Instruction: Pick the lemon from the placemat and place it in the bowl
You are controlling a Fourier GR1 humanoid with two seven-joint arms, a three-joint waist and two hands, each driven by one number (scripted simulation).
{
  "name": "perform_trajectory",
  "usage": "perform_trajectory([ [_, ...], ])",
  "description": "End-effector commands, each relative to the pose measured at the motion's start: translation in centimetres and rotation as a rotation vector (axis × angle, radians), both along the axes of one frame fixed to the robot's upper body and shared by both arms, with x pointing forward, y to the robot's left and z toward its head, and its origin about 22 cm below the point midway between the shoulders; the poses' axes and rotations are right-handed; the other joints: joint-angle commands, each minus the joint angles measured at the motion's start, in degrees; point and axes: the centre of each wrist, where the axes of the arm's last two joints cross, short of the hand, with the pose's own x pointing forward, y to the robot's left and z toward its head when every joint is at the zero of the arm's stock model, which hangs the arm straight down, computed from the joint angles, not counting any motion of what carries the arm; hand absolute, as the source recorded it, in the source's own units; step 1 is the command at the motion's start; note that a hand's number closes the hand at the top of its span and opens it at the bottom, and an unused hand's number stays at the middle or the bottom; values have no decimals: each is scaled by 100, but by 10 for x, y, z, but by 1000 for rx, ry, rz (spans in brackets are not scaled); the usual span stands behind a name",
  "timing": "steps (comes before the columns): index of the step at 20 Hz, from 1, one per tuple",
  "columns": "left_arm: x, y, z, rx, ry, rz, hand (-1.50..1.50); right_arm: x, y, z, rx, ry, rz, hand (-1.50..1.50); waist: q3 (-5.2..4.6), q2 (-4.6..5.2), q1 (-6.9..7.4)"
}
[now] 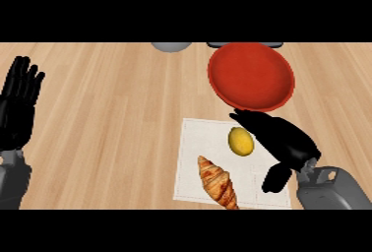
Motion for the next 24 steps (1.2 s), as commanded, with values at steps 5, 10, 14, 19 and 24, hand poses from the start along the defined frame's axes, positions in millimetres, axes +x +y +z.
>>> perform_trajectory([
  [5, -6, 2, 10, 4, -12, 5, 0, 8, 14, -4, -30, 20, -3, -150, -1, -5, 2],
  [10, -11, -14, 7, -2, -7, -4, 0, 12, 27, -39, -53, 31, 4, -150, 0, -5, 19],
  [14, -13, -13, -2, -3, 2, -8, 0, 4, 26, -46, -51, 48, -15, -150, -1, -6, 3],
  [19, 7, 15, 7, 5, -3, 4, 0, 28, 25, -73, -79, 64, -34, -150, -1, 6, 10],
  [24, -7, -10, 25, -16, -8, -12, 0, 38, 1, -82, -74, 67, -72, -150, 1, -3, 17],
])
